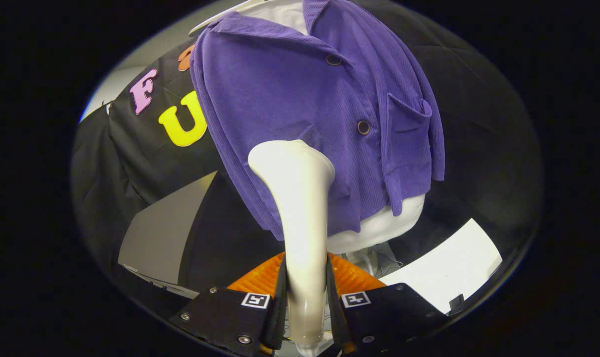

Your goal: Iron the clothes twice with a garment steamer, once on the left side and once on the right side.

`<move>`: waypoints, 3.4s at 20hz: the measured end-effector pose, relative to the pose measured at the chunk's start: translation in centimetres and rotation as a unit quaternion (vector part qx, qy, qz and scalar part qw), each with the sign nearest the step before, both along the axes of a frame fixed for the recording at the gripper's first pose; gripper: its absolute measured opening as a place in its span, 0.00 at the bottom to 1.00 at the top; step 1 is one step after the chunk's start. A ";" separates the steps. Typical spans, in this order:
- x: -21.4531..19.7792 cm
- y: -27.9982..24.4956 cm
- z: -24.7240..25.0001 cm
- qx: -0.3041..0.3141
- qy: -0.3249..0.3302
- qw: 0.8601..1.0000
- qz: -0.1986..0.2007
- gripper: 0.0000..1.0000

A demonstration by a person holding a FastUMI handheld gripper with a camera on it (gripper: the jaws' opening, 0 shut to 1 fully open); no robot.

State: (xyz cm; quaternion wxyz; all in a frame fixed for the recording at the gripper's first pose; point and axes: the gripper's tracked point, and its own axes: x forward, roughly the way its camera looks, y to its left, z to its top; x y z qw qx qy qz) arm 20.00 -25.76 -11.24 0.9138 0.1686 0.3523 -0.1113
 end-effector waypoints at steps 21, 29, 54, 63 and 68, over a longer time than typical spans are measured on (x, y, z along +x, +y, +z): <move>-4.2 -0.2 -7.7 0.027 0.054 0.998 -0.023 0.38; -6.2 -0.2 6.0 -0.005 -0.071 0.997 -0.005 0.38; -4.0 -2.0 34.8 -0.099 -0.334 0.936 -0.041 0.37; 5.6 -7.6 33.0 -0.094 -0.290 0.948 -0.087 0.37; 9.4 -10.0 30.1 -0.100 -0.257 0.955 -0.110 0.37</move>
